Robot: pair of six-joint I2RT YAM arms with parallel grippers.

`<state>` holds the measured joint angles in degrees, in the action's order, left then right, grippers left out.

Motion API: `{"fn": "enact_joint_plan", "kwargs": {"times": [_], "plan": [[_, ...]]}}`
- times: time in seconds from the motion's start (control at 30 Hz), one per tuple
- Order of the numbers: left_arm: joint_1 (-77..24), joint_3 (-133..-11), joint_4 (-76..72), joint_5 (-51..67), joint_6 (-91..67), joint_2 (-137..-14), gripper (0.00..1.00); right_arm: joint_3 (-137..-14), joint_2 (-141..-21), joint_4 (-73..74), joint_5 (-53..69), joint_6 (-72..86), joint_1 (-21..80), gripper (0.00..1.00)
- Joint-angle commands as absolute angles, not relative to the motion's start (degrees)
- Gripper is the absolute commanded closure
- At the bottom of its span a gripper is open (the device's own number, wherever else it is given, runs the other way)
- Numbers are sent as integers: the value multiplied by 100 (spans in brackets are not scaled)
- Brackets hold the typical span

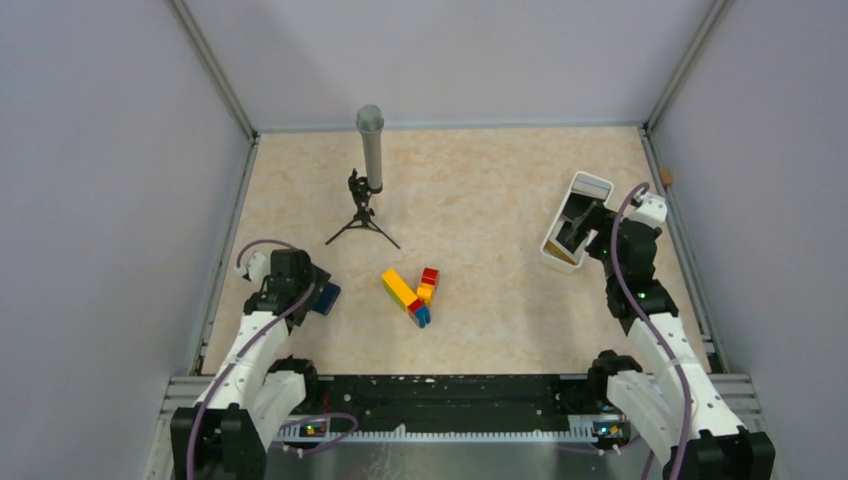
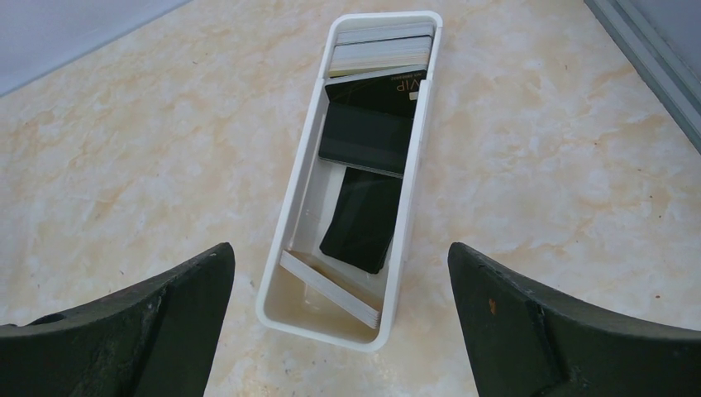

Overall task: Put the credit cards into the card holder
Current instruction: Pick up the card holder from the center of the board.

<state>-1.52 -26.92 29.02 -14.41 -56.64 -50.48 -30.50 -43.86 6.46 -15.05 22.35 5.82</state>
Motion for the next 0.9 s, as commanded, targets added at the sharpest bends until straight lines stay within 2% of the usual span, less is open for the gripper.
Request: {"fn": "enact_joint_plan", "kwargs": {"times": [0.0,0.07,0.2,0.33,0.6,0.67,0.8,0.87], "plan": [[-39,-2304,2675,-1514,-6436,-4814,17,-3181,-4223,492,-1411,2316,549,2],[-35,-2136,2687,-1565,-6548,-4718,22,-3174,-4181,509,-1411,2323,545,2],[148,-1841,2658,-1597,-6704,-4498,24,-3156,-4132,533,-1425,2333,549,2],[207,-1634,2407,-1472,-6757,-4557,35,-3148,-4122,528,-1455,2347,553,2],[291,-1317,1793,-1389,-6668,-4668,68,-3112,-4112,510,-1495,2362,545,2],[296,-1248,1689,-1431,-6602,-4625,73,-3111,-4114,510,-1496,2368,550,2],[308,-1203,1693,-1588,-6396,-4543,98,-3079,-4113,478,-1471,2372,550,2],[308,-1255,1751,-1615,-6242,-4423,100,-3074,-4129,445,-1394,2355,551,2]]}}
